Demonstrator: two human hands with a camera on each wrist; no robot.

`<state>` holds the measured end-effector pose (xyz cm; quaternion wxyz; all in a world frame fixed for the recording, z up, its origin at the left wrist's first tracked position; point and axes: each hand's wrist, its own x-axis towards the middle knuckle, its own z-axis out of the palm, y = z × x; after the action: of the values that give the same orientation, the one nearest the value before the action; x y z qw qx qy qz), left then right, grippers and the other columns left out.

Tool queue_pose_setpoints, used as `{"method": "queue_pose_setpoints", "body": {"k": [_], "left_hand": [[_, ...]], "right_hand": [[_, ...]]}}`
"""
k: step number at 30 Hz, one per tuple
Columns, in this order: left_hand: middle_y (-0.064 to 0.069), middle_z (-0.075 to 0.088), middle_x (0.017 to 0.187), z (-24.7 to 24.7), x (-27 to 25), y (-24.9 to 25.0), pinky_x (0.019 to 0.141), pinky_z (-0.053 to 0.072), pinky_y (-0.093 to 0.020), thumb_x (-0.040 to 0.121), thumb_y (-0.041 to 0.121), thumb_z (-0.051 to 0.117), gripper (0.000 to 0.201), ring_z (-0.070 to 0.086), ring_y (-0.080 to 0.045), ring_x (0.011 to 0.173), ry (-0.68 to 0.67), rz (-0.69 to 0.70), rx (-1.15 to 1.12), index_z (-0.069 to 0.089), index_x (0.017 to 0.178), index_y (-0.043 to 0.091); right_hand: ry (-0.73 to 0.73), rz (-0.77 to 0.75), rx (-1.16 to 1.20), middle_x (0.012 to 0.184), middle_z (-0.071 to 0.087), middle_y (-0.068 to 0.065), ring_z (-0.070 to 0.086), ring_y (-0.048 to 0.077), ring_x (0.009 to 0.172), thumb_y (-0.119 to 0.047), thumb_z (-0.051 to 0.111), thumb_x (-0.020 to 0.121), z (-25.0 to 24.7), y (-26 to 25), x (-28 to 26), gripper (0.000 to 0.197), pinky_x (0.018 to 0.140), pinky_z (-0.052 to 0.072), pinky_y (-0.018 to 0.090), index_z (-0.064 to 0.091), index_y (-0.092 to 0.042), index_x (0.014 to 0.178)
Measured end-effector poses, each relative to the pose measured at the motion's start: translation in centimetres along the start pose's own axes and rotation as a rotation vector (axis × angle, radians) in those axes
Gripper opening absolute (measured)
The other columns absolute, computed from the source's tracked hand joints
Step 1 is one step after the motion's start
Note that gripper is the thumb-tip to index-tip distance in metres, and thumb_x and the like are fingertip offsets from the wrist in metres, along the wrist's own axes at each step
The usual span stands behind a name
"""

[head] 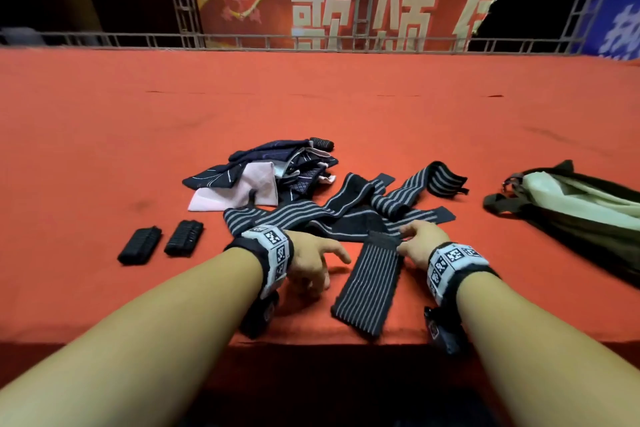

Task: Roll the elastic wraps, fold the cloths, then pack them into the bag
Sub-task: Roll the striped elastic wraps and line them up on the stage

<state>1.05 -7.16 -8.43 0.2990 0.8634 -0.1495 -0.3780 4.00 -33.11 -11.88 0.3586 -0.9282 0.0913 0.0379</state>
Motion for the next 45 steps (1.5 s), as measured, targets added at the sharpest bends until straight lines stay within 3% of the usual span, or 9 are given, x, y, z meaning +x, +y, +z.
{"method": "queue_pose_setpoints", "body": {"k": [4, 11, 20, 26, 32, 35, 38, 42, 45], "left_hand": [[0.004, 0.057, 0.082, 0.2, 1.5, -0.7, 0.053, 0.047, -0.022, 0.081, -0.009, 0.073, 0.054, 0.053, -0.009, 0.062, -0.023, 0.091, 0.096, 0.065, 0.115, 0.033], [0.012, 0.052, 0.057, 0.7, 3.8, -0.5, 0.051, 0.040, -0.022, 0.080, -0.001, 0.080, 0.042, 0.047, -0.008, 0.052, -0.033, 0.121, 0.146, 0.067, 0.104, 0.031], [0.006, 0.062, 0.068, 1.2, 4.7, -1.0, 0.053, 0.040, -0.023, 0.085, 0.027, 0.079, 0.008, 0.048, -0.015, 0.057, 0.056, 0.063, 0.021, 0.075, 0.090, 0.032], [0.003, 0.047, 0.054, 1.5, 4.5, 0.1, 0.043, 0.032, -0.017, 0.092, 0.036, 0.073, 0.034, 0.038, -0.013, 0.041, 0.110, -0.015, -0.072, 0.057, 0.068, 0.020], [0.000, 0.055, 0.055, 1.6, 5.0, 1.4, 0.049, 0.039, -0.020, 0.088, 0.038, 0.077, 0.036, 0.046, -0.018, 0.046, 0.186, -0.121, -0.054, 0.062, 0.060, 0.020], [-0.005, 0.060, 0.062, 1.6, 5.5, 1.8, 0.053, 0.042, -0.025, 0.083, 0.045, 0.078, 0.034, 0.051, -0.023, 0.051, 0.202, -0.170, -0.003, 0.068, 0.074, 0.014], [-0.009, 0.061, 0.069, 1.5, 5.7, 2.0, 0.055, 0.043, -0.026, 0.084, 0.048, 0.076, 0.038, 0.052, -0.024, 0.055, 0.204, -0.211, 0.015, 0.069, 0.081, 0.011], [-0.004, 0.055, 0.057, 1.0, 5.3, 1.9, 0.051, 0.039, -0.023, 0.085, 0.050, 0.076, 0.042, 0.046, -0.018, 0.044, 0.169, -0.247, -0.084, 0.061, 0.075, 0.012], [-0.001, 0.056, 0.057, 0.5, 5.2, 1.7, 0.050, 0.036, -0.022, 0.085, 0.048, 0.078, 0.040, 0.047, -0.014, 0.045, 0.081, -0.253, -0.152, 0.057, 0.075, 0.014]], "right_hand": [[-0.008, -0.010, 0.068, 0.072, 0.070, 0.003, 0.062, 0.023, 0.062, -0.005, 0.069, 0.078, -0.2, 0.9, -1.0, 0.015, 0.075, 0.061, 0.049, 0.069, -0.019, 0.080], [0.105, 0.045, 0.213, 0.065, 0.065, 0.009, 0.059, 0.026, 0.052, -0.003, 0.061, 0.077, -1.0, 2.8, -2.6, 0.022, 0.066, 0.057, 0.045, 0.056, -0.023, 0.087], [-0.250, -0.108, 0.013, 0.071, 0.067, -0.014, 0.056, 0.007, 0.063, 0.002, 0.063, 0.076, -0.2, 2.6, -4.6, 0.032, 0.061, 0.045, 0.021, 0.076, -0.023, 0.092], [-0.364, -0.190, -0.069, 0.106, 0.075, -0.011, 0.068, 0.010, 0.100, -0.015, 0.065, 0.061, -0.5, 2.8, -5.1, 0.044, 0.092, 0.052, 0.027, 0.074, -0.030, 0.101], [-0.439, -0.139, 0.129, 0.099, 0.077, -0.006, 0.070, 0.010, 0.096, -0.031, 0.088, 0.062, -0.8, 2.7, -5.0, 0.038, 0.090, 0.054, 0.028, 0.077, -0.022, 0.098], [-0.336, -0.062, 0.190, 0.080, 0.072, -0.001, 0.067, 0.010, 0.074, -0.022, 0.081, 0.082, 0.2, 2.3, -4.5, 0.012, 0.086, 0.059, 0.032, 0.074, -0.014, 0.086], [-0.230, -0.054, 0.126, 0.072, 0.066, -0.001, 0.059, 0.017, 0.071, -0.025, 0.078, 0.084, 1.0, 1.7, -3.4, 0.016, 0.084, 0.055, 0.040, 0.069, -0.019, 0.073], [-0.218, -0.051, 0.212, 0.069, 0.061, 0.000, 0.057, 0.014, 0.063, -0.013, 0.070, 0.092, 0.8, 0.4, -2.7, 0.018, 0.064, 0.051, 0.025, 0.064, -0.016, 0.076], [-0.176, -0.083, 0.081, 0.069, 0.062, -0.005, 0.056, 0.013, 0.066, -0.020, 0.069, 0.093, 0.8, -0.1, -2.0, 0.019, 0.070, 0.051, 0.029, 0.063, -0.021, 0.075]]}}
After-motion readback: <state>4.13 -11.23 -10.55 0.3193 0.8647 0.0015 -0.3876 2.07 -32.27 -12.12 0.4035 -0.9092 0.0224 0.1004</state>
